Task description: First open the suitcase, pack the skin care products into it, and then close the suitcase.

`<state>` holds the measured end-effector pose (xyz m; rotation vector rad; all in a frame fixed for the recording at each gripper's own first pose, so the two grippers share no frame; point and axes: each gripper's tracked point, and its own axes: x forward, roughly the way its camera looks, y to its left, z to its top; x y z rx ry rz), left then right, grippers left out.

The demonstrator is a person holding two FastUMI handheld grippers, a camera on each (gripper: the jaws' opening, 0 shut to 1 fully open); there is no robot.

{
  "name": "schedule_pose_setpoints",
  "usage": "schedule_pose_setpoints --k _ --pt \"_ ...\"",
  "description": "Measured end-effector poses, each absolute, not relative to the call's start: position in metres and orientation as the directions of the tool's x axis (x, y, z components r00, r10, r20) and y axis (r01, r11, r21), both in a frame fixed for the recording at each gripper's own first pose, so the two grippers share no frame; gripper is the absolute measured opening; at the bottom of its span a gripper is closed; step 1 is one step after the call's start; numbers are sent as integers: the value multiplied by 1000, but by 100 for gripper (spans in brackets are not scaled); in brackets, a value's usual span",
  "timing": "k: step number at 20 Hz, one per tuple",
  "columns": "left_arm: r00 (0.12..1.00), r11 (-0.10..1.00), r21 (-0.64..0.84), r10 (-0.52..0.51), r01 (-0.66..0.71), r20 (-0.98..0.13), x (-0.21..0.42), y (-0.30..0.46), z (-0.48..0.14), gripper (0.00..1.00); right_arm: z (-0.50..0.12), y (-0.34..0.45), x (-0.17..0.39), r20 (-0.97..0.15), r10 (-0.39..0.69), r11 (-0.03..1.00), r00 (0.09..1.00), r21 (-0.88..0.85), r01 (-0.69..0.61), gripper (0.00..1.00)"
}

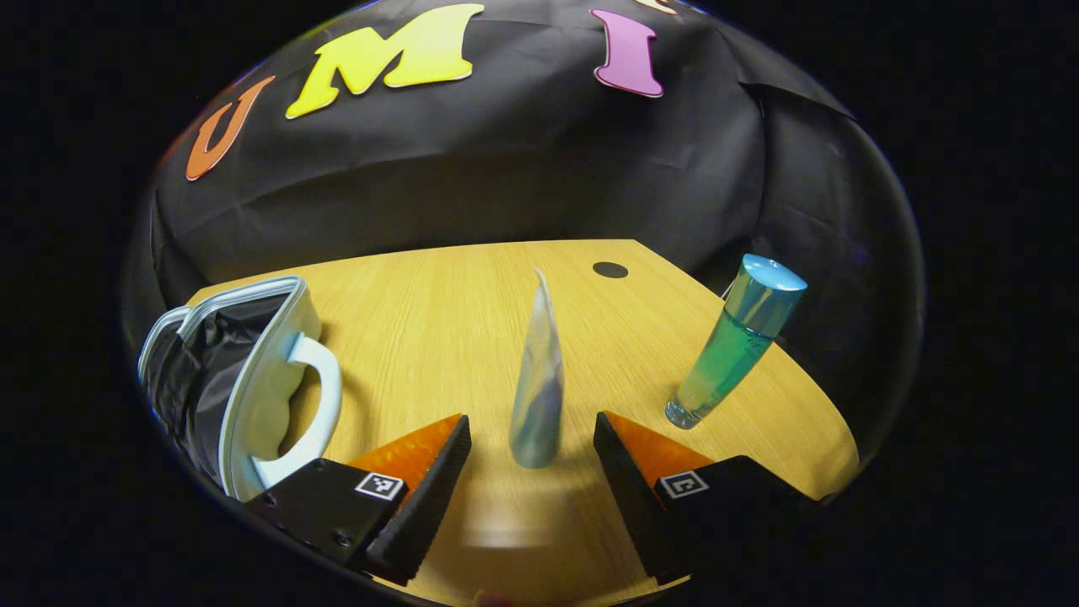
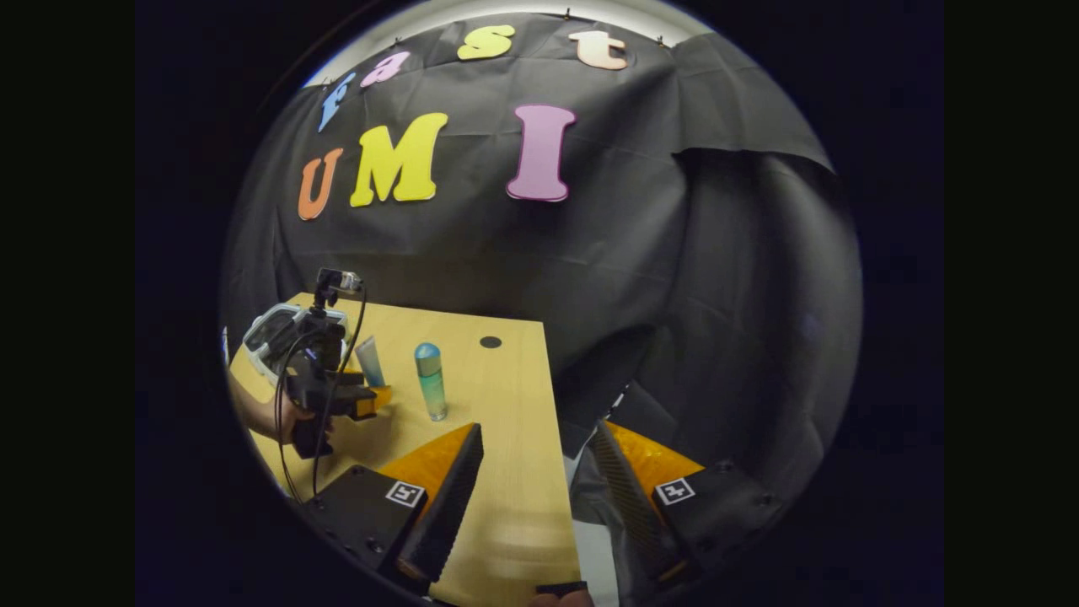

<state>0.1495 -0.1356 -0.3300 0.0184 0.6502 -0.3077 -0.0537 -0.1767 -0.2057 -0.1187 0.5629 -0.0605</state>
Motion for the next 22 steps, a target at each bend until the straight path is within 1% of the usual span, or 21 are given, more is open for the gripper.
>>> schedule_pose_setpoints --k 1,2,3,4,5,6,10,12,13,14,15,16,17,20,22 --pt "750 952 -77 -282 297 -599 152 -139 -331 91 -210 -175 -51 -536 -86 993 840 -117 28 80" --pt "735 950 -77 -285 304 -615 151 -141 -335 79 -214 -172 -48 -539 -80 994 839 -106 27 80" --pt "728 954 -56 -263 296 -633 150 -138 -339 72 -217 -166 -44 -541 -70 995 838 -97 21 81" --pt "722 954 -57 -260 294 -641 150 -136 -343 59 -220 -161 -42 -543 -59 996 837 -90 12 81" --pt "721 956 -69 -262 286 -641 149 -136 -343 58 -225 -154 -37 -544 -46 997 838 -82 1 81" --pt "719 954 -84 -272 286 -640 150 -137 -344 44 -230 -146 -30 -544 -27 997 839 -72 -14 80" --pt "698 955 -121 -283 272 -658 132 -125 -328 39 -277 -107 -1 -563 63 996 824 -12 -84 80" --pt "703 956 -135 -284 260 -652 116 -113 -308 39 -309 -84 11 -609 111 993 785 33 -115 80" --pt "706 956 -137 -286 260 -648 107 -106 -297 39 -323 -74 18 -627 133 991 768 60 -123 81" --pt "710 958 -129 -278 258 -647 99 -97 -289 46 -335 -67 26 -640 147 989 754 73 -131 81" --pt "712 959 -123 -272 254 -647 91 -89 -281 38 -347 -60 32 -653 157 987 741 81 -138 81" --pt "712 962 -126 -265 243 -650 83 -83 -277 46 -353 -53 39 -657 172 985 734 91 -149 81" --pt "713 965 -135 -258 225 -652 77 -76 -271 38 -357 -46 45 -659 183 983 730 99 -157 81" --pt "714 971 -167 -238 170 -659 60 -62 -260 39 -375 -27 64 -671 206 978 712 106 -182 80" --pt "718 974 -161 -225 157 -659 52 -53 -254 38 -383 -17 73 -681 219 975 699 118 -190 81"
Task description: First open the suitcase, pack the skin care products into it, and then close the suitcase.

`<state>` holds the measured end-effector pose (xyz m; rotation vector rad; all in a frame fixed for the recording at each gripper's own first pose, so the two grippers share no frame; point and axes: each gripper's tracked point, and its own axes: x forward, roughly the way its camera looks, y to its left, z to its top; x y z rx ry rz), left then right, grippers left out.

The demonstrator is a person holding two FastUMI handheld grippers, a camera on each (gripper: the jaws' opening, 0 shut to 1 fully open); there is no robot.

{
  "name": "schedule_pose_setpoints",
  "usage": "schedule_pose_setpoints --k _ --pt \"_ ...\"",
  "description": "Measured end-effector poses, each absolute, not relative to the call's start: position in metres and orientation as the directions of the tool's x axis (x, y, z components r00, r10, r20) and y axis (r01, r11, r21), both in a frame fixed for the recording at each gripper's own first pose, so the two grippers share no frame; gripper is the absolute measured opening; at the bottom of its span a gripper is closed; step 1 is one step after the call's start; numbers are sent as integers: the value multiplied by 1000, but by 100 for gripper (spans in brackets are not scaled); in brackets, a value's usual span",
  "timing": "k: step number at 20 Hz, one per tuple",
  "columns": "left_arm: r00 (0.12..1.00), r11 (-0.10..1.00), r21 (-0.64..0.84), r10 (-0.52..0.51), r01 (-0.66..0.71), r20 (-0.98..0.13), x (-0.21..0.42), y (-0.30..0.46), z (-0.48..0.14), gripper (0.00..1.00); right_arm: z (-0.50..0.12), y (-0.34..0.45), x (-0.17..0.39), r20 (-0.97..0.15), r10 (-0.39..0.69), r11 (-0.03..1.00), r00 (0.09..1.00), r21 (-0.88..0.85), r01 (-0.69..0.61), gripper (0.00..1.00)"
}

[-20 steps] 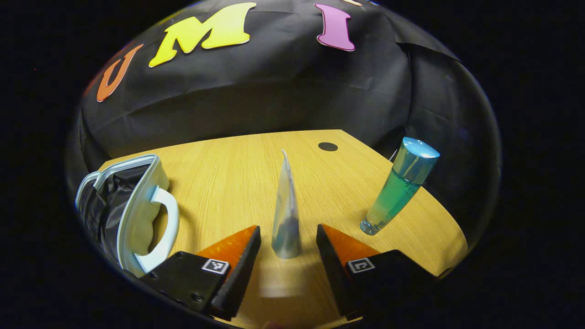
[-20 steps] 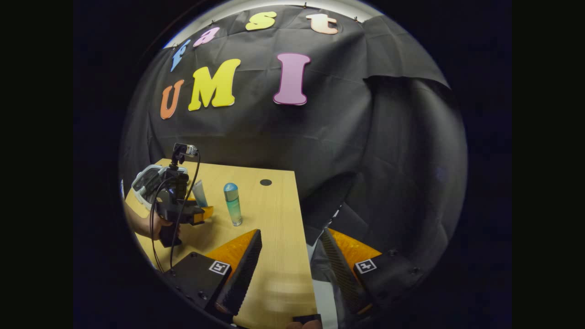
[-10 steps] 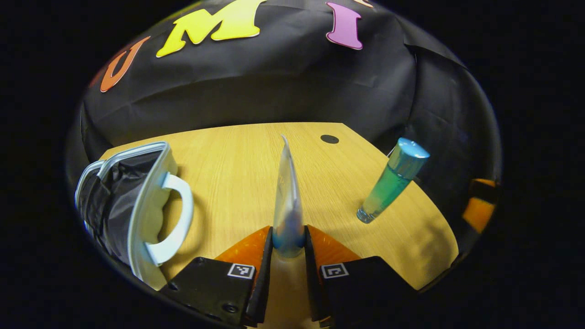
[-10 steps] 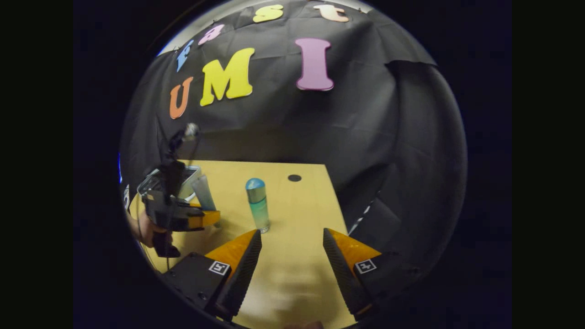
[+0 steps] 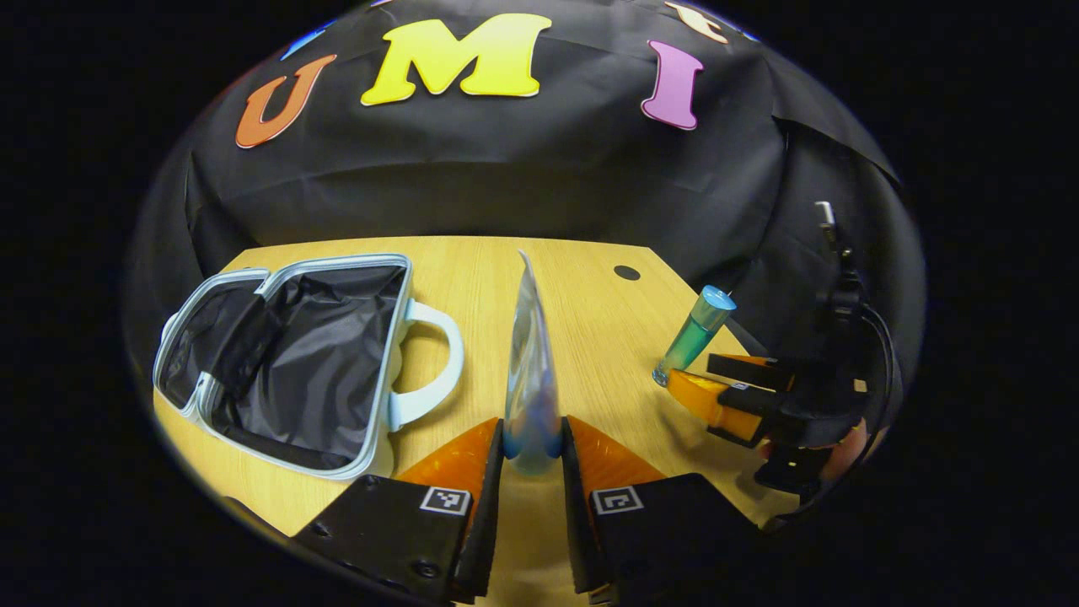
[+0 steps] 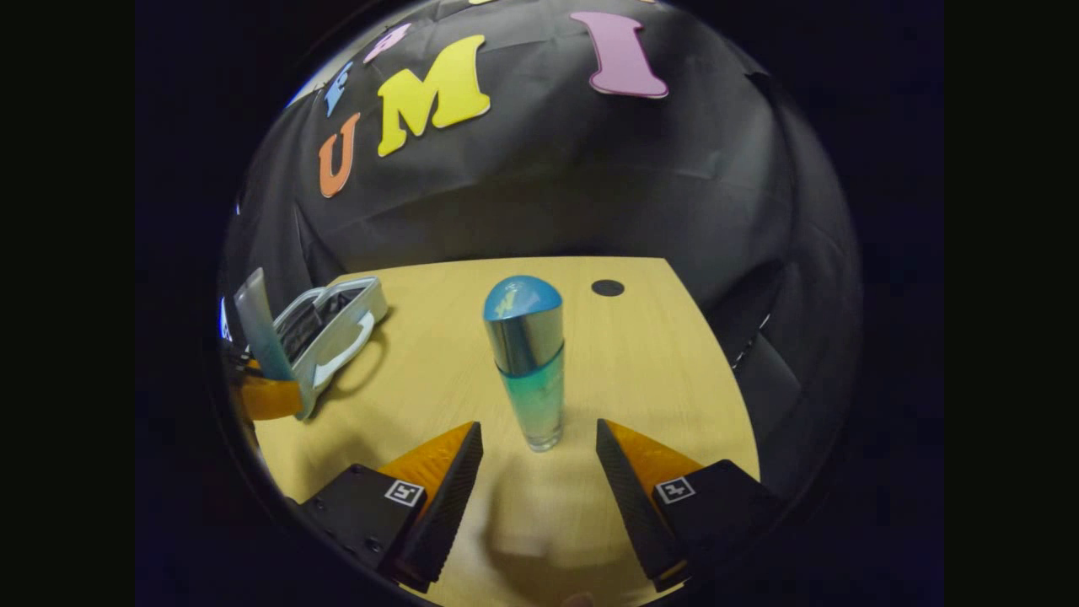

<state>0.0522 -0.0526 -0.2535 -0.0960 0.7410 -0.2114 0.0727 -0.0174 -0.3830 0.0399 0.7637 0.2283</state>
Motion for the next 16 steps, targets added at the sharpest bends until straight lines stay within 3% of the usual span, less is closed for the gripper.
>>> schedule_pose_setpoints --k 3,7,8,9,10,16 --pt "731 980 -139 -197 141 -653 48 -34 -241 38 -394 -15 83 -693 201 979 693 110 -174 78" --pt "750 988 -136 -139 66 -646 46 0 -229 38 -401 -14 95 -701 184 983 689 119 -140 58" --pt "750 990 -136 -124 46 -650 45 10 -229 38 -403 -19 100 -701 166 986 693 108 -127 58" --pt "752 990 -136 -108 24 -650 45 21 -227 38 -401 -21 101 -701 157 987 696 103 -120 45" --pt "753 990 -138 -92 2 -651 46 35 -225 38 -402 -20 104 -703 149 989 696 94 -118 39" --pt "729 981 -173 -58 -84 -682 61 113 -222 39 -369 -3 91 -697 226 973 681 196 -123 33"
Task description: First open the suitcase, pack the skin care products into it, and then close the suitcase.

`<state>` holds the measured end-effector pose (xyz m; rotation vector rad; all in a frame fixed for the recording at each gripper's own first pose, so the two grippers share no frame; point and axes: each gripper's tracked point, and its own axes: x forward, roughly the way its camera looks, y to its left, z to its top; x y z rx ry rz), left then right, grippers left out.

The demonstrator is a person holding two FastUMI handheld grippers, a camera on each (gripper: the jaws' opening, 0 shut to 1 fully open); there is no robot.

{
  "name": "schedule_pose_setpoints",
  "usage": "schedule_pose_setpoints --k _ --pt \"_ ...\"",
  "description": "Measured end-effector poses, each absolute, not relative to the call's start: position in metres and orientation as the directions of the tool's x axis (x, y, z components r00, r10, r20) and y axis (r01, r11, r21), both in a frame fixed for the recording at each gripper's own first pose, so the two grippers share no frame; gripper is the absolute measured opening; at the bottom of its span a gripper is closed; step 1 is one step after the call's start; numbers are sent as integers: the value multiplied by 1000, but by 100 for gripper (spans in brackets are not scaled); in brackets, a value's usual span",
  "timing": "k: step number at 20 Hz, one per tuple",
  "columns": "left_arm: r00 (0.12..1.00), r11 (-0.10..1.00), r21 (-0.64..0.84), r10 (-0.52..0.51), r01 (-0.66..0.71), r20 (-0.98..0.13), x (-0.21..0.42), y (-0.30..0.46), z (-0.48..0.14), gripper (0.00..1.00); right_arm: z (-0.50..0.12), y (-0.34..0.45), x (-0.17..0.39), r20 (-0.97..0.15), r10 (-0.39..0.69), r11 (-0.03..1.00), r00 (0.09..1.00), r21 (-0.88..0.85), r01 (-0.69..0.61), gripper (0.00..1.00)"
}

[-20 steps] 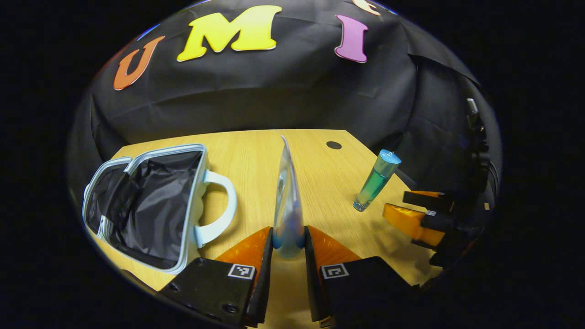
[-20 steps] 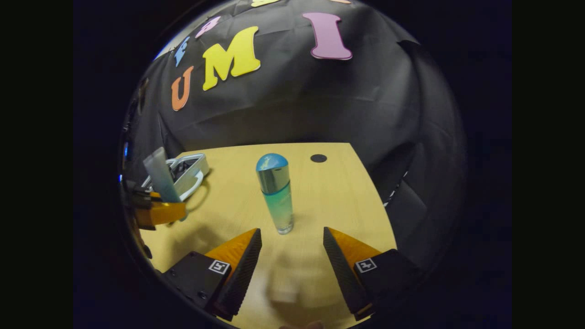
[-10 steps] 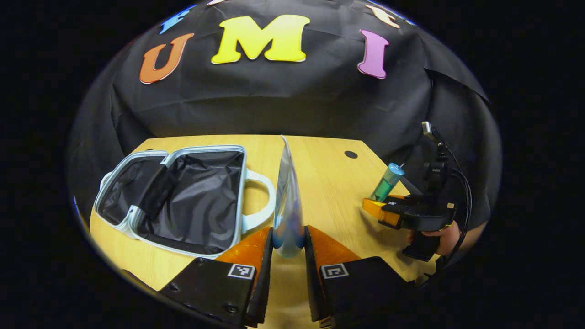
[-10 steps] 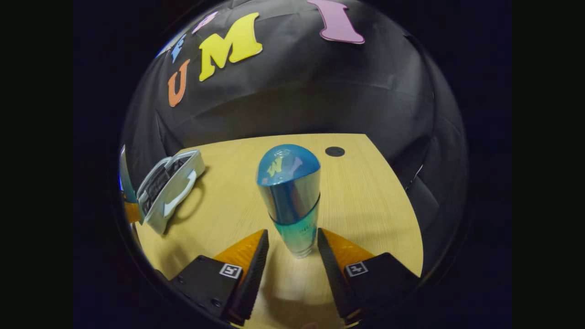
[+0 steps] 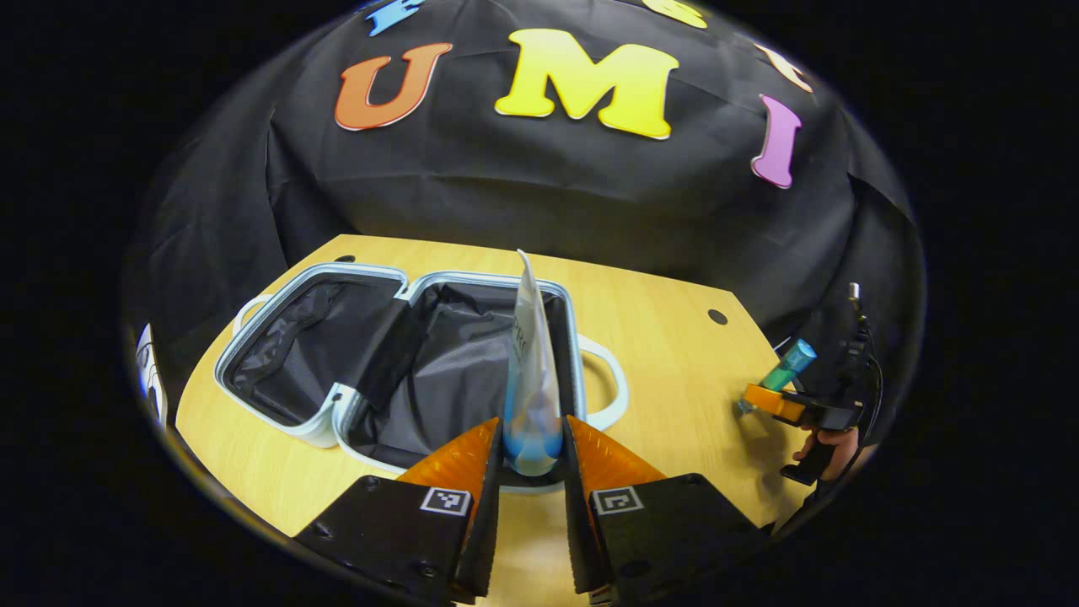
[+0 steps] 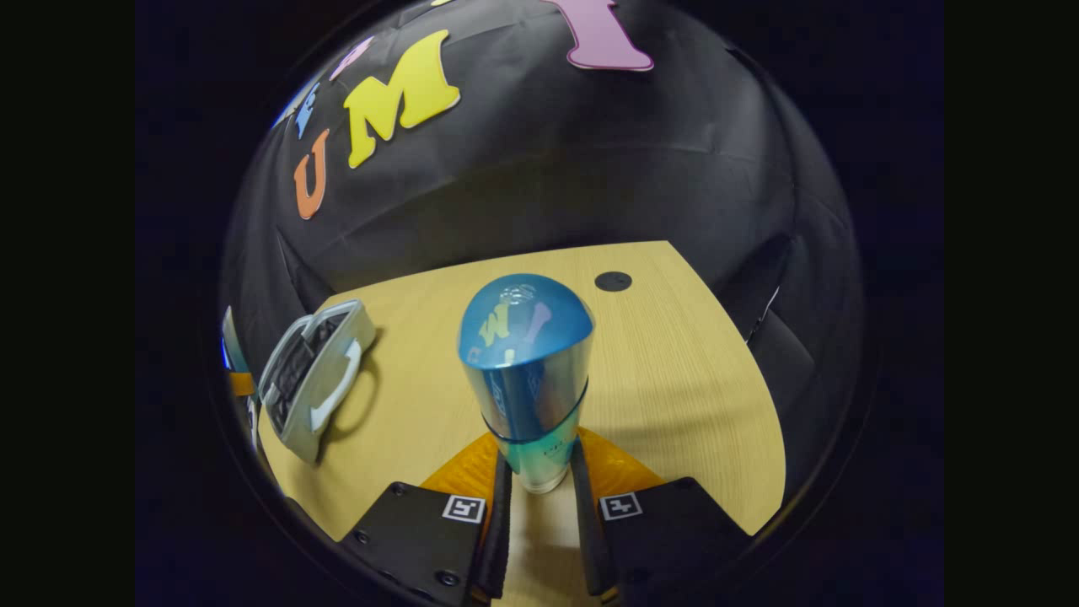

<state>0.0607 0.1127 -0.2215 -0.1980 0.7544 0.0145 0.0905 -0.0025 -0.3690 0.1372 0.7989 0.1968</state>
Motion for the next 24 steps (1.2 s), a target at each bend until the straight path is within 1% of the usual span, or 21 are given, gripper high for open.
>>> schedule_pose_setpoints --k 3,5,6,7,9,11,12,13,14,15,17,19,21,22,23,24 --pt "680 969 -226 -100 -99 -726 70 138 -230 37 -335 9 68 -688 298 952 662 262 -157 33" --pt "625 966 -243 -133 -94 -769 76 154 -243 36 -311 14 49 -683 340 937 647 308 -166 33" --pt "589 962 -258 -157 -91 -793 78 159 -252 43 -302 16 38 -680 360 928 639 334 -167 33" --pt "542 959 -268 -180 -89 -821 79 164 -259 36 -291 19 26 -679 380 918 628 359 -167 33" --pt "444 954 -288 -222 -86 -868 80 173 -274 35 -271 24 8 -666 421 895 616 414 -164 33" --pt "316 952 -292 -249 -96 -916 75 179 -292 35 -256 26 -9 -655 440 883 614 440 -164 32" --pt "263 945 -309 -273 -105 -925 74 180 -301 35 -250 26 -16 -651 442 881 617 444 -163 33" --pt "221 936 -329 -298 -122 -929 74 176 -306 35 -246 26 -21 -652 439 882 618 444 -159 30" --pt "180 932 -337 -312 -134 -933 74 174 -313 35 -242 25 -27 -649 441 880 619 450 -155 33" --pt "127 931 -337 -321 -138 -939 72 174 -318 35 -239 25 -33 -648 439 878 622 456 -146 32" --pt "25 942 -310 -310 -130 -950 70 175 -329 35 -237 20 -43 -648 429 875 630 471 -113 33" --pt "-36 952 -286 -292 -111 -956 75 176 -337 36 -236 14 -51 -653 415 876 634 474 -86 32" --pt "-81 963 -258 -265 -84 -961 75 176 -342 35 -236 5 -58 -660 395 886 639 458 -75 32" --pt "-100 969 -236 -244 -78 -965 74 179 -345 35 -234 2 -61 -661 391 886 641 458 -68 29" --pt "-117 970 -231 -240 -80 -964 74 178 -346 35 -233 0 -64 -661 388 885 643 462 -59 33" --pt "-126 971 -226 -234 -74 -964 74 179 -348 35 -232 -3 -66 -661 383 884 645 464 -49 33"
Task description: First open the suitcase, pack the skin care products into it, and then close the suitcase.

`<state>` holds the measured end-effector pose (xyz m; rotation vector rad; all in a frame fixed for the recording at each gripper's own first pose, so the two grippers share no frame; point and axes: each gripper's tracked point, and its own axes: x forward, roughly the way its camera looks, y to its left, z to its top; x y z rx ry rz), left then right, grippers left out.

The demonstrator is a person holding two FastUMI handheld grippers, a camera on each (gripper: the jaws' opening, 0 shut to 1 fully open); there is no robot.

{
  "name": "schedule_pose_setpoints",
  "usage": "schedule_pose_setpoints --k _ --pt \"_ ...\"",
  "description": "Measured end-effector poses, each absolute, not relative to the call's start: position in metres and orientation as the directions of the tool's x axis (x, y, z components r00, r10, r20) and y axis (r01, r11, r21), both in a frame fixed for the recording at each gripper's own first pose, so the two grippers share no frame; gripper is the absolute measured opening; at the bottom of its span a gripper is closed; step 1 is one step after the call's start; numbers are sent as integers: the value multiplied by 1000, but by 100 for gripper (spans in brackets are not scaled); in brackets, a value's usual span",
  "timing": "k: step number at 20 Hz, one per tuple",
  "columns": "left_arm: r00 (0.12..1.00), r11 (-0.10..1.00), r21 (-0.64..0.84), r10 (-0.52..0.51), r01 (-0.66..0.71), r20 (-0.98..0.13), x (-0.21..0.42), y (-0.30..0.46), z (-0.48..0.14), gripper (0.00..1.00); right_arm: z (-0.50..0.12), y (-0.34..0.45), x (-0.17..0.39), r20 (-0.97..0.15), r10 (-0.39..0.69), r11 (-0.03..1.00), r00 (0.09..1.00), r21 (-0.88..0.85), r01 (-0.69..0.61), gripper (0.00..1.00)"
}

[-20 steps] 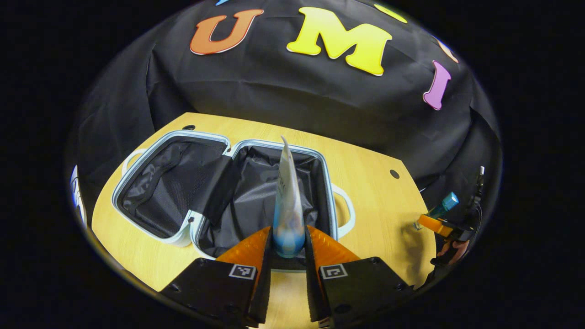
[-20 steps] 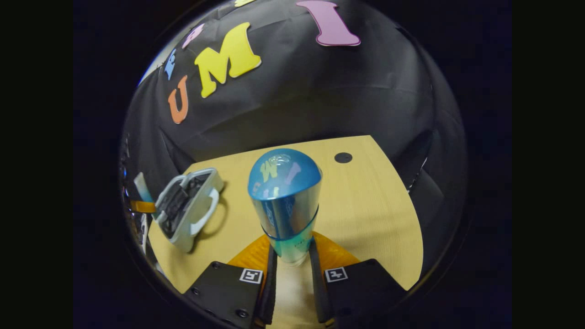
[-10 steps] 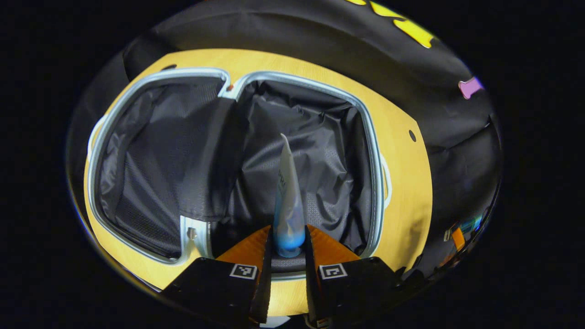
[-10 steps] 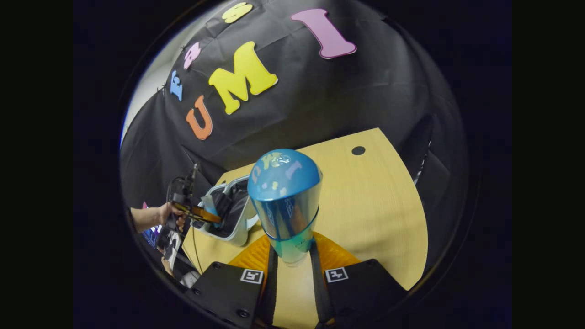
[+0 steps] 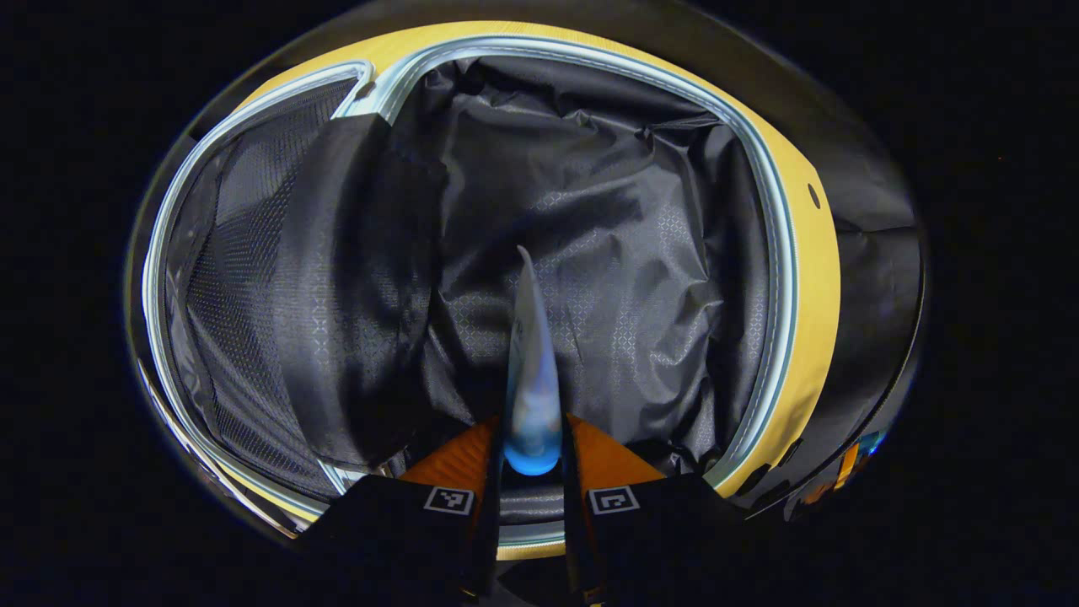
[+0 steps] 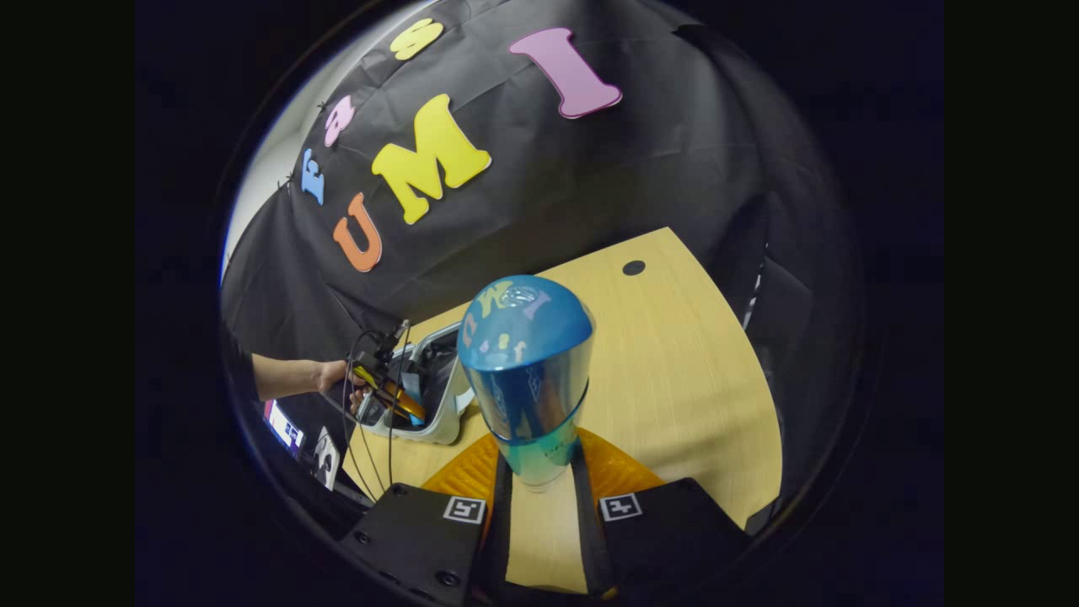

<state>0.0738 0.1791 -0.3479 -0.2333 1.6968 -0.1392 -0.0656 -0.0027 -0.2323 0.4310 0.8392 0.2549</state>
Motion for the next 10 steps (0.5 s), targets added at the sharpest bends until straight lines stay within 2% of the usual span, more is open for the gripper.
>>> schedule_pose_setpoints --k 1,2,5,9,10 --pt "-134 974 -218 -224 -64 -965 74 179 -348 43 -233 -5 -66 -662 378 883 647 467 -39 33" --pt "-146 977 -208 -214 -55 -966 73 179 -349 35 -232 -7 -67 -663 376 882 647 471 -30 33" --pt "-167 982 -185 -191 -48 -967 71 176 -352 39 -230 -8 -64 -663 375 881 648 471 -28 32" --pt "-137 978 -202 -208 -56 -969 74 169 -350 44 -226 0 -62 -664 381 895 643 439 -77 32" --pt "-116 976 -212 -217 -55 -969 75 168 -347 63 -225 6 -60 -666 389 898 636 427 -101 32"
